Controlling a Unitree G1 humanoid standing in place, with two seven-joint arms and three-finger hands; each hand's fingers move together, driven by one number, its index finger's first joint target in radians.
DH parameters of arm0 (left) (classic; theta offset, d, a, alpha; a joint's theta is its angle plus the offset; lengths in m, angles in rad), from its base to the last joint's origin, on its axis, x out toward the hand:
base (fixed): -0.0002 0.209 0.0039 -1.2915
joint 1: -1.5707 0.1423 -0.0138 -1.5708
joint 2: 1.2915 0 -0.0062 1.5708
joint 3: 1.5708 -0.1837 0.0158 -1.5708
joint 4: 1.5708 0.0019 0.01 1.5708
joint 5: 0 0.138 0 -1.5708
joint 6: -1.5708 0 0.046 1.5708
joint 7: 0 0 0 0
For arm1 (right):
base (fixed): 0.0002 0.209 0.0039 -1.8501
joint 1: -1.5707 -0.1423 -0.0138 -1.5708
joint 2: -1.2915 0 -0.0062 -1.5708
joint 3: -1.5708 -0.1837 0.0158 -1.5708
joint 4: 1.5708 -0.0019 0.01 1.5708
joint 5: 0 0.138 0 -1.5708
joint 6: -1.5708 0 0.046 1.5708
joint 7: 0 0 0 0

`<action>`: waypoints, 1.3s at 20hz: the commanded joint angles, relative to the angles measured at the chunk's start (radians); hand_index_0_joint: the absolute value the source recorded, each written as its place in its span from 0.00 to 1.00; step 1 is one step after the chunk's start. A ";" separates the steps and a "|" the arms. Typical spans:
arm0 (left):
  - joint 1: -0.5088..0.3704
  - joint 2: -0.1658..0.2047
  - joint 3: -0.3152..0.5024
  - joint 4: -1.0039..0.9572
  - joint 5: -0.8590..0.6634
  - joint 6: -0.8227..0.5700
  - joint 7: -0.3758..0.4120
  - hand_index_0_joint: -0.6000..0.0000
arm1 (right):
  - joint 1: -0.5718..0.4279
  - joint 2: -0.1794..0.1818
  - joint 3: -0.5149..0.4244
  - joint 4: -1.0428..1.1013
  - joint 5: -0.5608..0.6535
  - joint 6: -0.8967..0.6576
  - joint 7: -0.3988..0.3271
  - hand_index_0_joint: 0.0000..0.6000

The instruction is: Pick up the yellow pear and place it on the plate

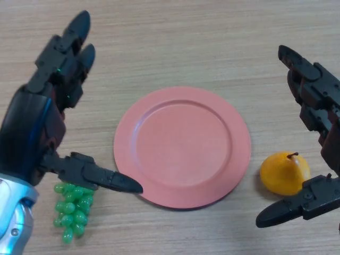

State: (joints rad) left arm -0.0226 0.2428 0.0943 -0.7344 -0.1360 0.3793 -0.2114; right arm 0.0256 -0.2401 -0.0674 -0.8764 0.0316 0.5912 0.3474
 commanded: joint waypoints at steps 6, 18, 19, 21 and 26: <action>-0.032 0.050 0.111 0.014 -0.066 -0.117 -0.060 1.00 | -0.039 -0.018 -0.028 -0.046 0.023 -0.130 -0.031 0.00; -0.016 0.058 0.134 0.169 -0.003 -0.309 -0.090 1.00 | -0.020 -0.043 -0.136 0.435 -0.017 -0.621 -0.038 0.00; -0.010 0.053 0.121 0.171 0.001 -0.322 -0.085 1.00 | -0.021 -0.049 -0.138 0.485 -0.024 -0.652 -0.041 0.00; -0.002 0.047 0.106 0.150 0.008 -0.313 -0.079 1.00 | -0.039 -0.064 -0.142 0.627 -0.035 -0.750 -0.052 0.00; 0.004 0.035 0.078 0.068 0.027 -0.213 -0.071 1.00 | -0.082 -0.075 -0.097 0.922 -0.069 -0.900 -0.092 0.00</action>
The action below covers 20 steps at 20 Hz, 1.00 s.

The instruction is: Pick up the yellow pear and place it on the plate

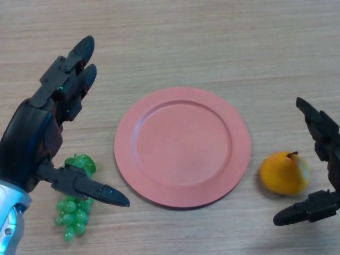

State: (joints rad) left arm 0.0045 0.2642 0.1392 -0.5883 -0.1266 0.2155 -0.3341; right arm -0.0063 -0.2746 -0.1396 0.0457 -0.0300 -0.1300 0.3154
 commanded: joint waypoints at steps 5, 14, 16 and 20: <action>-0.007 -0.002 0.020 -0.113 -0.038 -0.044 0.094 1.00 | -0.150 -0.045 0.019 0.262 -0.070 -0.259 -0.181 0.00; 0.015 -0.003 0.074 -0.132 -0.088 -0.039 0.106 1.00 | -0.122 -0.037 0.028 0.238 -0.128 -0.050 -0.334 1.00; 0.020 -0.004 0.080 -0.133 -0.098 -0.051 0.106 1.00 | -0.109 -0.036 0.023 0.165 -0.132 -0.001 -0.317 1.00; 0.028 -0.004 0.085 -0.135 -0.095 -0.061 0.100 1.00 | -0.078 0.003 0.036 -0.103 -0.034 0.210 -0.271 1.00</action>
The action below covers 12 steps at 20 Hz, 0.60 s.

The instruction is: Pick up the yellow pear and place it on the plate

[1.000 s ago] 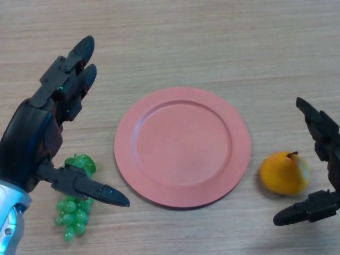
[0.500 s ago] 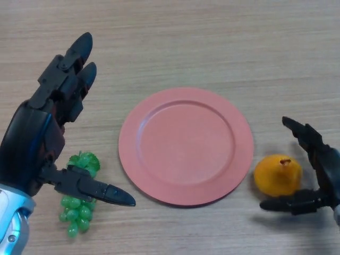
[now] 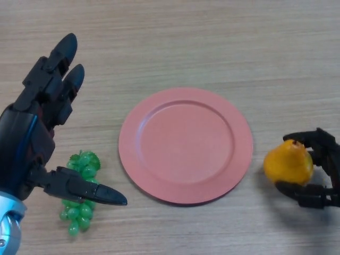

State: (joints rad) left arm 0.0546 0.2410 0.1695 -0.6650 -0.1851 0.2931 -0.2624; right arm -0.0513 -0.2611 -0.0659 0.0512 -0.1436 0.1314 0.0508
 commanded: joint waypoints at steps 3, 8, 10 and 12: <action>-0.021 0.021 0.059 -0.074 -0.047 -0.116 0.025 1.00 | -0.099 0.012 0.033 -0.182 0.023 -0.013 -0.009 1.00; -0.021 0.022 0.067 -0.092 -0.060 -0.100 0.019 1.00 | -0.245 0.069 0.183 -0.115 0.070 0.000 -0.055 1.00; -0.024 0.023 0.071 -0.090 -0.062 -0.100 0.018 1.00 | -0.289 0.071 0.249 -0.010 0.098 -0.067 -0.103 1.00; -0.020 0.025 0.068 -0.092 -0.059 -0.092 0.008 1.00 | -0.351 0.071 0.315 0.136 0.021 -0.136 -0.179 1.00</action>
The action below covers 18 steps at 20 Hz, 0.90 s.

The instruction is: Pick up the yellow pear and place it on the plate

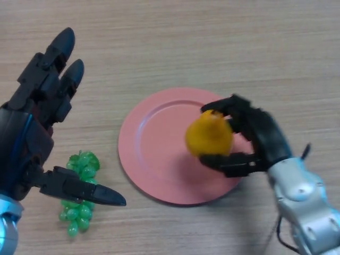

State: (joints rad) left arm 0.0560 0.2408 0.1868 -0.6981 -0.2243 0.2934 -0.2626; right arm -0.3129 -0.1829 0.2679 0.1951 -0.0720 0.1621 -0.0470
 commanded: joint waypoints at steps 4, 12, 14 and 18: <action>-0.009 0.022 0.060 -0.075 0.005 -0.093 0.005 1.00 | -0.131 -0.007 0.064 0.090 -0.016 -0.168 -0.098 1.00; -0.009 0.027 0.079 -0.077 0.035 -0.095 0.004 1.00 | -0.106 -0.007 -0.024 -0.165 -0.115 -0.102 0.046 0.00; -0.011 0.038 0.098 -0.073 0.037 -0.077 -0.033 1.00 | -0.056 -0.007 -0.078 -0.318 -0.147 -0.090 0.084 0.00; -0.036 0.053 0.141 -0.023 -0.028 -0.097 -0.051 1.00 | 0.136 -0.015 -0.209 -0.666 -0.124 -0.002 0.212 0.00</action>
State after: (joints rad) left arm 0.0531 0.2511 0.2539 -0.6783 -0.2180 0.3006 -0.3033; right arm -0.1475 -0.1871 0.1000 -0.4175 -0.2204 0.2371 0.1725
